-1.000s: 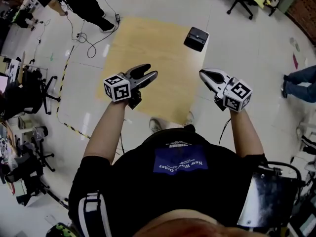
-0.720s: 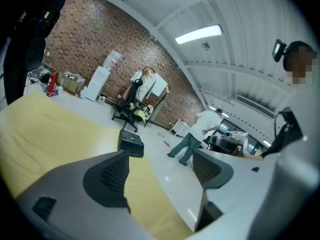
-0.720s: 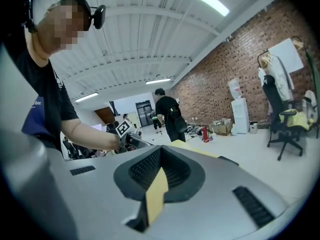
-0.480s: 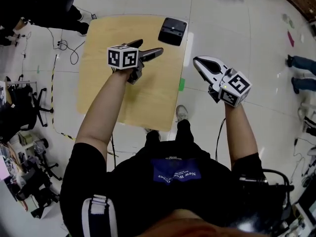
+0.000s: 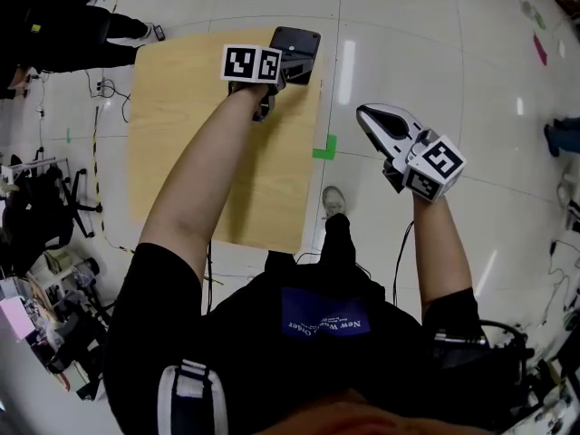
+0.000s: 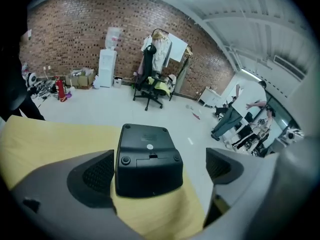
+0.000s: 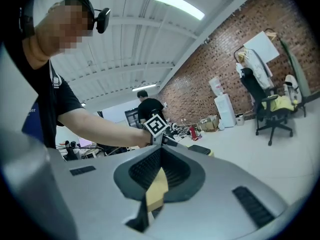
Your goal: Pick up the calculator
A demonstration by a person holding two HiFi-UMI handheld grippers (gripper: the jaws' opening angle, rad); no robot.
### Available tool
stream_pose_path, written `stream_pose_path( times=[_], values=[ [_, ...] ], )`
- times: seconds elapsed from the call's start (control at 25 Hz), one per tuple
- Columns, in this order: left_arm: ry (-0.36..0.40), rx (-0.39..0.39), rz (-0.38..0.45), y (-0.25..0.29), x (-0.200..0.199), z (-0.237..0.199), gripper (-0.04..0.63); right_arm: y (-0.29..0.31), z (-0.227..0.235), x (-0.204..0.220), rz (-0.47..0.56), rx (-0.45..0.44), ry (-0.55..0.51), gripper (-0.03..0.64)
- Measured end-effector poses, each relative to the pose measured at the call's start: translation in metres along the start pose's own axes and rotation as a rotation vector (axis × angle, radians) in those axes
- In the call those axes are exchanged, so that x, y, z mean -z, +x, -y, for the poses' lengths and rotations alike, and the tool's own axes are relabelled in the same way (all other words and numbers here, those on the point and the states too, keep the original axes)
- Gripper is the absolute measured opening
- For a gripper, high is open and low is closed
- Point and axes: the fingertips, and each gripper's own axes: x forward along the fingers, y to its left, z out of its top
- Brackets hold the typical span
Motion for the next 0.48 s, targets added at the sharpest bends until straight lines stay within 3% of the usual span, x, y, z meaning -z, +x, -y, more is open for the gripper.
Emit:
stream_pose_path(
  times=[0.2,0.48],
  values=[
    [0.0,-0.113,-0.096,0.027,0.004,-0.017,0.558,-0.011,0.02,0.004,0.008,0.02,0.02,-0.015],
    [0.009,-0.164,-0.21,0.048,0.012,-0.021,0.584,-0.017,0.039,0.005,0.012,0.035,0.036,-0.015]
  ],
)
